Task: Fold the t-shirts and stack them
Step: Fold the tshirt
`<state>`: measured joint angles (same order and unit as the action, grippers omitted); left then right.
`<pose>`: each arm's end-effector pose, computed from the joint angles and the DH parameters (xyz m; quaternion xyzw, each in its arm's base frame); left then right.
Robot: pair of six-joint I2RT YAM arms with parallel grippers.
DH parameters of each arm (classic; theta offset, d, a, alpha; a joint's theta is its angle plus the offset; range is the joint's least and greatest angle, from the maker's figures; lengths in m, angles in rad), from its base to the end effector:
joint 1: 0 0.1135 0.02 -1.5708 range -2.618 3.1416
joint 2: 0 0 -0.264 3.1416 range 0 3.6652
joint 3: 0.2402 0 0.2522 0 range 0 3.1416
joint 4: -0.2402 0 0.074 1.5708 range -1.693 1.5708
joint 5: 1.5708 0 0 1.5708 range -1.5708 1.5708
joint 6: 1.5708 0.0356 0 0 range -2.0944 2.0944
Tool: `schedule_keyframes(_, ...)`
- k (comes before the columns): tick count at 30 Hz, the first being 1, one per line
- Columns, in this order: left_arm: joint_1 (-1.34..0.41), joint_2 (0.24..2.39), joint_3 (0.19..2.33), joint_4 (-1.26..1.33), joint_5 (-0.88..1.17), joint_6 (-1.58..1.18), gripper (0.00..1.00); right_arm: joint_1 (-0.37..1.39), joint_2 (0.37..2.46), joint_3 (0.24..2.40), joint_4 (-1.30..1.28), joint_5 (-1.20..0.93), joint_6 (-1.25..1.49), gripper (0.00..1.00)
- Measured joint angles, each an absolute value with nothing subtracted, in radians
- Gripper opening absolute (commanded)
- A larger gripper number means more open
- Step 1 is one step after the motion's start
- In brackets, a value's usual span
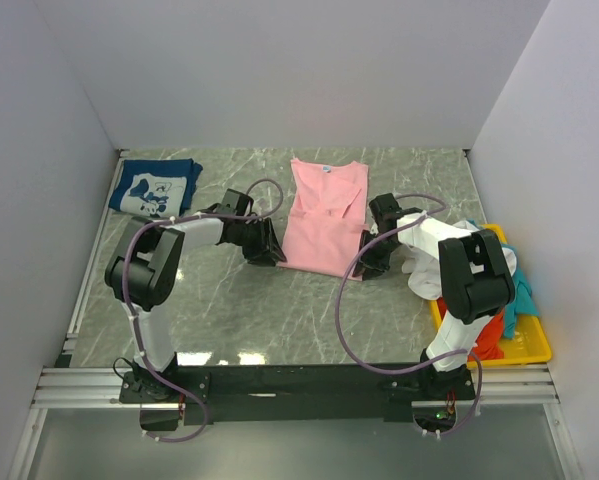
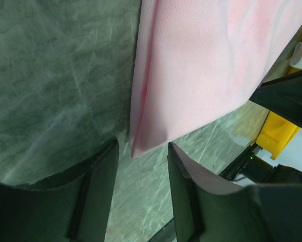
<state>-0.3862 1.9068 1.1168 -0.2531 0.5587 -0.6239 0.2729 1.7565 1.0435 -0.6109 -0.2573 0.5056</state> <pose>0.3398 -0.1586 0.1409 -0.0386 0.9299 -0.3543 0.0906 0.3055 0.0949 0.1530 0.0986 0.9794 0.1641 0.0647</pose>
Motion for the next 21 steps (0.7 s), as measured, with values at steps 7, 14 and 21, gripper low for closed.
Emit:
schedule_keyframes(7, -0.389, 1.925, 1.124, -0.243, 0.576, -0.631, 0.48, 0.274, 1.758, 1.043, -0.607, -0.261, 0.508, 0.37)
schedule_keyframes(14, -0.397, 1.942, 1.132, -0.229, 0.591, -0.638, 0.43, 0.279, 1.759, 1.04, -0.595, -0.273, 0.508, 0.33)
schedule_keyframes(21, -0.407, 1.963, 1.135, -0.226, 0.585, -0.639, 0.1, 0.285, 1.766, 1.039, -0.587, -0.282, 0.511, 0.1)
